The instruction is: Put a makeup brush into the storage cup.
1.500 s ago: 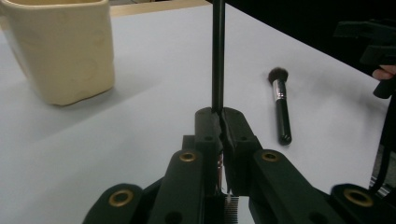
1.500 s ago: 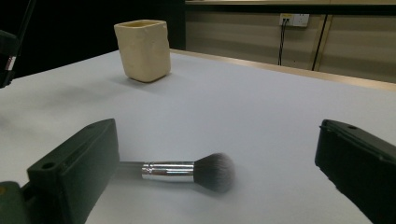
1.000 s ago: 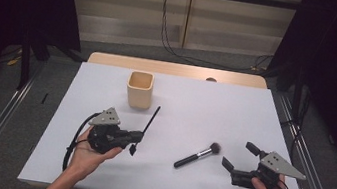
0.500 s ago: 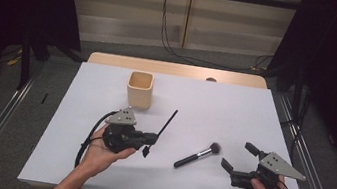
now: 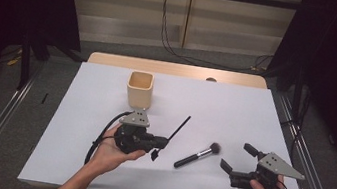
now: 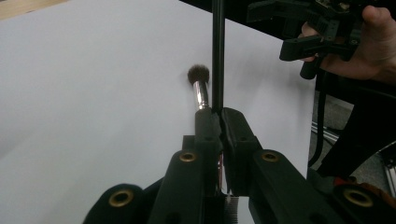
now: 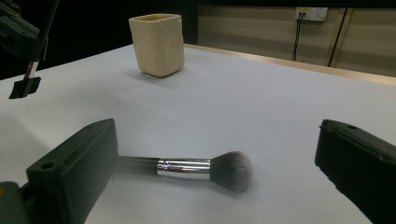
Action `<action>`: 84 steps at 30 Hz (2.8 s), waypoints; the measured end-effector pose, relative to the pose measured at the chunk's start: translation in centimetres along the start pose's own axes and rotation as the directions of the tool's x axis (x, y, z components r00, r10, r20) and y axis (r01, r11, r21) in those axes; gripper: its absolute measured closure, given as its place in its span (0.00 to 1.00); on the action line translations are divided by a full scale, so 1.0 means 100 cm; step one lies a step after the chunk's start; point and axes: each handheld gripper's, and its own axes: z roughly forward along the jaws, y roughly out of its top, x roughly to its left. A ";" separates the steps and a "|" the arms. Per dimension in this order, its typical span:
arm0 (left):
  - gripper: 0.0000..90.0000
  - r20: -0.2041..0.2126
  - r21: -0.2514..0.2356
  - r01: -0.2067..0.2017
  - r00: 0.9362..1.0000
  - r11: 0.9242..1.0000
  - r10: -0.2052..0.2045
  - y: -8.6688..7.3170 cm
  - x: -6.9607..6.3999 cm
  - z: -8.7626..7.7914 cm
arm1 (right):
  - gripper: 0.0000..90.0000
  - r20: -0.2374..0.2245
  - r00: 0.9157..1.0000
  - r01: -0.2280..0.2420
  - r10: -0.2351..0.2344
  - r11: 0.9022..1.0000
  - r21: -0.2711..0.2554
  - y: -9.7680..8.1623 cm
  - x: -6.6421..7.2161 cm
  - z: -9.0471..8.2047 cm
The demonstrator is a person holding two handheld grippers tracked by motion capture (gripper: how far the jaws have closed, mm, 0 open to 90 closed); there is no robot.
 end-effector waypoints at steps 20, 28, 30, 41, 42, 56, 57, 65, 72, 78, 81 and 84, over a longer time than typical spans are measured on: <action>0.95 0.060 0.084 0.000 0.998 0.997 -0.005 0.006 0.000 0.004 | 0.00 -0.113 0.993 0.040 -0.038 0.999 0.017 0.007 0.017 0.013; 0.95 0.102 0.125 -0.021 0.995 0.992 0.008 0.011 -0.007 0.007 | 0.00 -0.155 0.987 0.052 -0.048 0.998 0.019 0.013 0.023 0.017; 0.95 0.104 0.139 -0.033 0.994 0.990 0.019 0.010 -0.009 0.009 | 0.00 -0.167 0.985 0.051 -0.047 0.999 0.019 0.015 0.024 0.017; 0.95 0.086 0.189 -0.056 0.996 0.980 0.040 0.013 -0.007 0.010 | 0.00 -0.273 0.957 0.108 -0.093 0.993 0.041 0.025 0.038 0.034; 0.95 0.084 0.196 -0.062 0.995 0.979 0.046 0.013 -0.007 0.011 | 0.00 -0.277 0.956 0.111 -0.094 0.993 0.044 0.026 0.039 0.035; 0.96 0.077 0.278 -0.102 0.993 0.955 0.084 0.013 -0.008 0.012 | 0.00 -0.369 0.924 0.151 -0.104 0.983 0.100 0.038 0.047 0.053; 0.96 0.078 0.287 -0.104 0.993 0.952 0.085 0.013 -0.008 0.012 | 0.00 -0.371 0.922 0.155 -0.107 0.983 0.103 0.039 0.047 0.054; 0.95 0.067 0.344 -0.111 0.993 0.932 0.094 0.015 -0.007 0.013 | 0.02 -0.418 0.903 0.189 -0.098 0.965 0.183 0.045 0.048 0.060; 0.95 0.068 0.383 -0.126 0.992 0.915 0.108 0.016 -0.005 0.009 | 0.02 -0.439 0.894 0.206 -0.087 0.951 0.231 0.047 0.049 0.065; 0.95 0.058 0.396 -0.134 0.991 0.908 0.120 0.017 -0.004 0.006 | 0.02 -0.468 0.881 0.218 -0.071 0.938 0.269 0.049 0.049 0.070; 0.95 0.050 0.418 -0.142 0.990 0.897 0.133 0.017 -0.003 0.005 | 0.02 -0.490 0.868 0.244 -0.081 0.929 0.279 0.052 0.052 0.072; 0.95 0.056 0.434 -0.146 0.989 0.889 0.135 0.017 -0.003 0.006 | 0.02 -0.503 0.861 0.252 -0.077 0.923 0.290 0.054 0.052 0.075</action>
